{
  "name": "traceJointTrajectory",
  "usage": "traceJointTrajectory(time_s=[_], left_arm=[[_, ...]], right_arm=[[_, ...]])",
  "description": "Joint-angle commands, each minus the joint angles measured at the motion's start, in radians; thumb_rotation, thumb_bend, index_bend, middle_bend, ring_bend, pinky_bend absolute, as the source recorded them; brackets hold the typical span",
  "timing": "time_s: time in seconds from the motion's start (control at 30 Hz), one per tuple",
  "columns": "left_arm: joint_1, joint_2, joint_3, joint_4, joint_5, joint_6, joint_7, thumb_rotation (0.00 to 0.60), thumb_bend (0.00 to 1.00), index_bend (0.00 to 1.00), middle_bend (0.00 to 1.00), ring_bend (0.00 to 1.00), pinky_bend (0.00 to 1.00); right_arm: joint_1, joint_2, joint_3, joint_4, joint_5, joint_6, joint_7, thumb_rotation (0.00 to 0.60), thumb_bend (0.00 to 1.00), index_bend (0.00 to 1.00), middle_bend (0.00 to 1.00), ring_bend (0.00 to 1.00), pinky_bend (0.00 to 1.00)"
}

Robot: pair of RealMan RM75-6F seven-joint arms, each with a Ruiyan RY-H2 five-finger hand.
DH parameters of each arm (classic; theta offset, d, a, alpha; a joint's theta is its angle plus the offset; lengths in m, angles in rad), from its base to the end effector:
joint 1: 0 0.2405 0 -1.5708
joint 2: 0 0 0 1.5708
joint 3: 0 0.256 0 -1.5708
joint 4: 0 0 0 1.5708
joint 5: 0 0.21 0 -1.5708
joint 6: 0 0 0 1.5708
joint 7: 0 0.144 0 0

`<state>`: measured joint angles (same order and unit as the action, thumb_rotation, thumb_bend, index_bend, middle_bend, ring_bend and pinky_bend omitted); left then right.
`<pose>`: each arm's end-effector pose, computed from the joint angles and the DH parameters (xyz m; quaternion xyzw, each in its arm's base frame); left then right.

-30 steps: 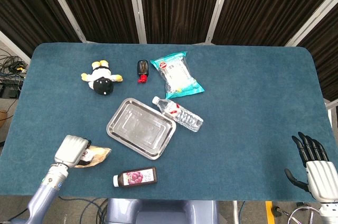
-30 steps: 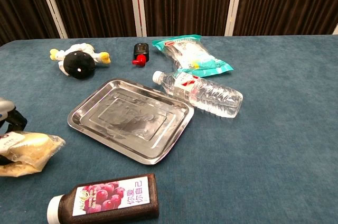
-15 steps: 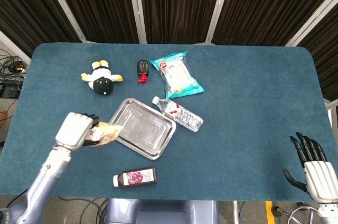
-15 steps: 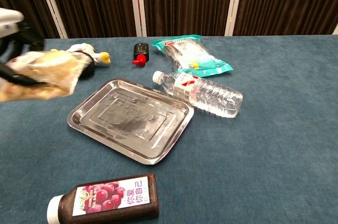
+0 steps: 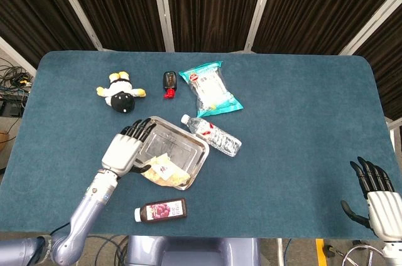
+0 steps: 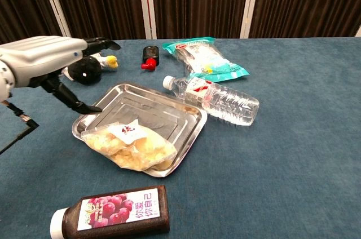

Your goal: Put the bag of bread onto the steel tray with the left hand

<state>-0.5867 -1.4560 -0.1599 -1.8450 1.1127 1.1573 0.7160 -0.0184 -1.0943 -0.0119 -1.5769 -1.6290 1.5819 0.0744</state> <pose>-0.1334 0.2812 0.0183 -0.7437 -0.3307 -0.3560 0.4592 -0.3178 -0.1354 0.1668 0.6027 -0.3876 0.3965 0.5738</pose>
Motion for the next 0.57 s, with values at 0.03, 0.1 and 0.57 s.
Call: traceJointTrajectory(time_s=[0.03, 0.1, 0.57], left_arm=[[0.065, 0.084, 0.059, -0.058, 0.07, 0.057, -0.072, 0.6, 0.14, 0.03, 0.0, 0.02, 0.21], [0.115, 0.147, 0.103, -0.072, 0.127, 0.095, -0.14, 0.6, 0.14, 0.03, 0.0, 0.02, 0.21], [0.359, 0.327, 0.251, 0.111, 0.4, 0.343, -0.524, 0.6, 0.06, 0.0, 0.0, 0.0, 0.0]], right_arm=[[-0.002, -0.001, -0.001, 0.001, 0.001, 0.001, -0.004, 0.6, 0.3, 0.0, 0.0, 0.0, 0.08], [-0.002, -0.001, -0.002, 0.001, 0.004, -0.003, -0.009, 0.6, 0.3, 0.0, 0.0, 0.0, 0.08], [0.004, -0.014, -0.007, -0.009, 0.001, -0.024, -0.064, 0.6, 0.3, 0.0, 0.0, 0.0, 0.08]])
